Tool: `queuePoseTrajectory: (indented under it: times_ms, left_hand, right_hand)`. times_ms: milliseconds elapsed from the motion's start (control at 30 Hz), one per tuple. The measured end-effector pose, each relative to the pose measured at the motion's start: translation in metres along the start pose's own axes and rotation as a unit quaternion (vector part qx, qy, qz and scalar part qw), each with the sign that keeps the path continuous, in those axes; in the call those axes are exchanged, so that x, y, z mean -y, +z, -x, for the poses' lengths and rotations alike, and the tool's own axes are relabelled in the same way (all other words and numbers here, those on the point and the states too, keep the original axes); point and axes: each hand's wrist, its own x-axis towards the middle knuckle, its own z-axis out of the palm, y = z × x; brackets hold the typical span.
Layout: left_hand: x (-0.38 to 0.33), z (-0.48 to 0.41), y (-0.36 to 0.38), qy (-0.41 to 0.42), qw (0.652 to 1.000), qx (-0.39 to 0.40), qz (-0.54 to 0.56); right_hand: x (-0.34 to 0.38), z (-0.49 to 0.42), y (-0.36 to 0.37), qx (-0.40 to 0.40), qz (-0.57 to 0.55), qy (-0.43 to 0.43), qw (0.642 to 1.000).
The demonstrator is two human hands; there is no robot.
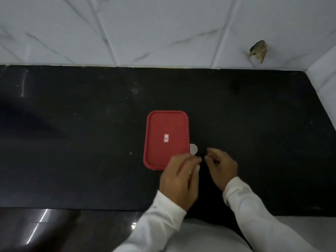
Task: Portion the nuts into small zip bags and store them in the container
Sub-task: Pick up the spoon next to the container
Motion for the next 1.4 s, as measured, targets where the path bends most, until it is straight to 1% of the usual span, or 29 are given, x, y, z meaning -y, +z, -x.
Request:
queuePoseTrajectory:
  times_ms: [67, 133, 267, 367, 433, 567, 600, 667, 700, 733, 800, 867, 900, 967, 1033, 1100, 1133, 1200, 1233, 1300, 1333, 1400]
  left_hand:
    - [-0.003, 0.024, 0.025, -0.021, 0.999, 0.045, 0.017]
    - [0.003, 0.036, 0.043, -0.066, 0.995, 0.071, 0.01]
    - [0.011, 0.046, 0.052, -0.11, 0.989, 0.091, -0.029]
    - [0.014, 0.047, 0.055, -0.138, 0.986, 0.082, -0.048]
    - [0.013, 0.046, 0.058, -0.154, 0.984, 0.069, -0.055]
    - [0.006, 0.045, 0.062, -0.167, 0.981, 0.065, -0.076]
    - [0.004, 0.045, 0.064, -0.173, 0.979, 0.066, -0.085]
    - [0.002, 0.043, 0.071, -0.184, 0.975, 0.076, -0.098]
    - [0.001, 0.039, 0.075, -0.198, 0.973, 0.079, -0.09]
    - [0.0, 0.034, 0.079, -0.229, 0.967, 0.09, -0.066]
    - [-0.009, 0.015, 0.084, -0.315, 0.941, 0.123, 0.011]
    - [-0.015, -0.007, 0.088, -0.396, 0.907, 0.117, 0.082]
    - [-0.018, -0.017, 0.091, -0.426, 0.892, 0.109, 0.103]
    - [-0.018, -0.03, 0.098, -0.459, 0.876, 0.094, 0.111]
    - [-0.017, -0.038, 0.102, -0.497, 0.853, 0.089, 0.133]
    - [-0.013, -0.043, 0.104, -0.52, 0.832, 0.08, 0.177]
    - [-0.011, -0.045, 0.105, -0.528, 0.823, 0.08, 0.192]
    - [-0.007, -0.048, 0.107, -0.552, 0.802, 0.085, 0.213]
    - [-0.005, -0.048, 0.109, -0.565, 0.789, 0.084, 0.225]
    - [-0.001, -0.047, 0.115, -0.581, 0.773, 0.079, 0.241]
    - [-0.001, -0.047, 0.116, -0.585, 0.771, 0.077, 0.239]
    - [-0.003, -0.048, 0.118, -0.586, 0.776, 0.073, 0.222]
  right_hand:
    - [-0.011, 0.003, 0.013, 0.023, -0.014, 0.006, 1.0]
    - [-0.013, 0.001, 0.023, 0.034, -0.014, 0.013, 0.999]
    - [-0.004, -0.008, 0.028, 0.065, 0.1, -0.019, 0.993]
    - [0.001, -0.011, 0.022, 0.106, 0.127, -0.012, 0.986]
    - [0.003, -0.009, 0.018, 0.125, 0.12, -0.006, 0.985]
    - [-0.001, -0.006, 0.015, 0.157, 0.051, -0.008, 0.986]
    - [-0.002, -0.006, 0.014, 0.149, 0.035, -0.002, 0.988]
    - [-0.002, -0.005, 0.006, 0.101, 0.019, 0.005, 0.995]
    - [-0.002, -0.005, -0.001, 0.068, 0.051, -0.012, 0.996]
    - [-0.004, -0.005, -0.008, 0.036, 0.11, -0.043, 0.992]
    - [-0.005, -0.004, -0.021, -0.034, 0.225, -0.123, 0.966]
    - [-0.004, -0.003, -0.028, -0.083, 0.302, -0.207, 0.927]
    - [-0.004, -0.001, -0.028, -0.093, 0.328, -0.238, 0.91]
    - [-0.004, 0.002, -0.027, -0.103, 0.341, -0.27, 0.895]
    - [-0.006, 0.004, -0.028, -0.098, 0.322, -0.266, 0.903]
    - [-0.011, 0.004, -0.029, -0.093, 0.266, -0.23, 0.931]
    - [-0.013, 0.004, -0.03, -0.084, 0.22, -0.198, 0.952]
    - [-0.013, 0.004, -0.033, -0.026, 0.089, -0.119, 0.988]
    - [-0.014, 0.003, -0.034, 0.001, 0.015, -0.077, 0.997]
    - [-0.014, -0.001, -0.033, 0.039, -0.105, -0.011, 0.994]
    - [-0.015, -0.003, -0.032, 0.051, -0.147, 0.013, 0.988]
    - [-0.015, -0.007, -0.029, 0.059, -0.187, 0.05, 0.979]
